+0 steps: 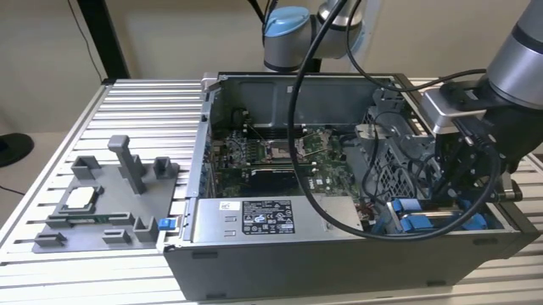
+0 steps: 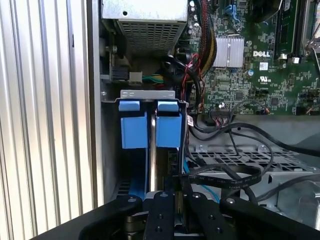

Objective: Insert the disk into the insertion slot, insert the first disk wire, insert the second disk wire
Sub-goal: 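Insert the second disk wire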

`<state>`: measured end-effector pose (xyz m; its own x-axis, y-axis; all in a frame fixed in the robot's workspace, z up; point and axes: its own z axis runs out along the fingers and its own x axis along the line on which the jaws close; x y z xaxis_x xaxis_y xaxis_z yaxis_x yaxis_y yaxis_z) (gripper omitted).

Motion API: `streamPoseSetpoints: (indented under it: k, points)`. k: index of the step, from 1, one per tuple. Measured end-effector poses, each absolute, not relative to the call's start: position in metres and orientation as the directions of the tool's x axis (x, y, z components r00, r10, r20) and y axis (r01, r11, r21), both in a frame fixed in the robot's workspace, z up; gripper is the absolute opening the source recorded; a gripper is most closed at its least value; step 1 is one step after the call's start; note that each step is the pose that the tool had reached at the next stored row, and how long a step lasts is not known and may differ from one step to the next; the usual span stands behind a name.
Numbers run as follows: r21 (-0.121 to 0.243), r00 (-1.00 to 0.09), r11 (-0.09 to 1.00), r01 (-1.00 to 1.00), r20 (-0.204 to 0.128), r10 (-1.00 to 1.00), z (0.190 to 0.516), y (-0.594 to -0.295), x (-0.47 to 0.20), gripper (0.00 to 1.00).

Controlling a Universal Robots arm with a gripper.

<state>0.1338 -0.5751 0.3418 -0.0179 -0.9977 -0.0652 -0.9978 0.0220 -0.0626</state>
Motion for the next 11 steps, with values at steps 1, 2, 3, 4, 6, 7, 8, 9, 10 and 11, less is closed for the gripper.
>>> streamPoseSetpoints:
  k: [1,2,3,4,6,7,8,9,10,11]
  points:
    - [-0.063,-0.019,0.023,-0.998,-0.065,-0.998,0.3413,-0.5751,0.1336,0.0]
    - [-0.063,-0.02,0.024,-0.998,-0.065,-0.998,0.341,-0.5751,0.1335,0.0]
    - [-0.063,-0.021,0.025,-0.998,-0.065,-0.998,0.3409,-0.5751,0.1335,0.0]
    - [-0.063,-0.021,0.025,-0.998,-0.066,-0.998,0.3408,-0.5751,0.1335,0.0]
    - [-0.062,-0.021,0.026,-0.998,-0.066,-0.998,0.3411,-0.5751,0.1334,0.0]
    - [-0.062,-0.021,0.026,-0.998,-0.067,-0.998,0.3418,-0.5751,0.1334,0.0]
    - [-0.062,-0.022,0.026,-0.998,-0.067,-0.998,0.3427,-0.5751,0.1334,0.0]
    - [-0.062,-0.021,0.026,-0.998,-0.066,-0.998,0.3439,-0.5751,0.1334,0.0]
    - [-0.062,-0.021,0.026,-0.998,-0.066,-0.998,0.3448,-0.5751,0.1334,0.0]
    - [-0.062,-0.021,0.026,-0.998,-0.066,-0.998,0.3449,-0.5751,0.1334,0.0]
